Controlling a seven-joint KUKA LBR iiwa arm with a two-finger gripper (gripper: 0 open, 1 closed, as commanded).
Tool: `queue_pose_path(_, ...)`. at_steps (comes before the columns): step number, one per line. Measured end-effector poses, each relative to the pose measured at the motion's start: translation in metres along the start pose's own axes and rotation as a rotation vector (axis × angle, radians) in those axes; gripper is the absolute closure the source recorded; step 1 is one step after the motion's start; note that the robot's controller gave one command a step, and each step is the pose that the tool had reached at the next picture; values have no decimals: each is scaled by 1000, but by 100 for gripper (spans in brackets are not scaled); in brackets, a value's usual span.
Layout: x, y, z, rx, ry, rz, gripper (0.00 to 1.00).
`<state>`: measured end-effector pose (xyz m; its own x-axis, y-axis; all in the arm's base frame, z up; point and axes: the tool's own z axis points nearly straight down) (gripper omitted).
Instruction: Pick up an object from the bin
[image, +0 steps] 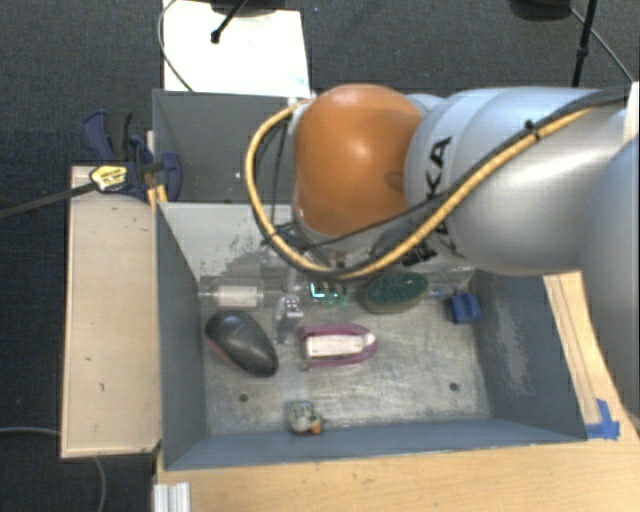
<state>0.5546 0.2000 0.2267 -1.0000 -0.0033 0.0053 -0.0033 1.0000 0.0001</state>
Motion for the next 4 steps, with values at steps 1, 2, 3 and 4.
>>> queue_pose_path(1, 30, -48, 110, 2, 0, 544, 0)
queue_pose_path(2, 30, -112, 154, -4, -14, 320, 0)
queue_pose_path(3, 27, -112, 152, -7, -23, 325, 100)
queue_pose_path(4, 29, -108, 18, -4, -14, 333, 100)
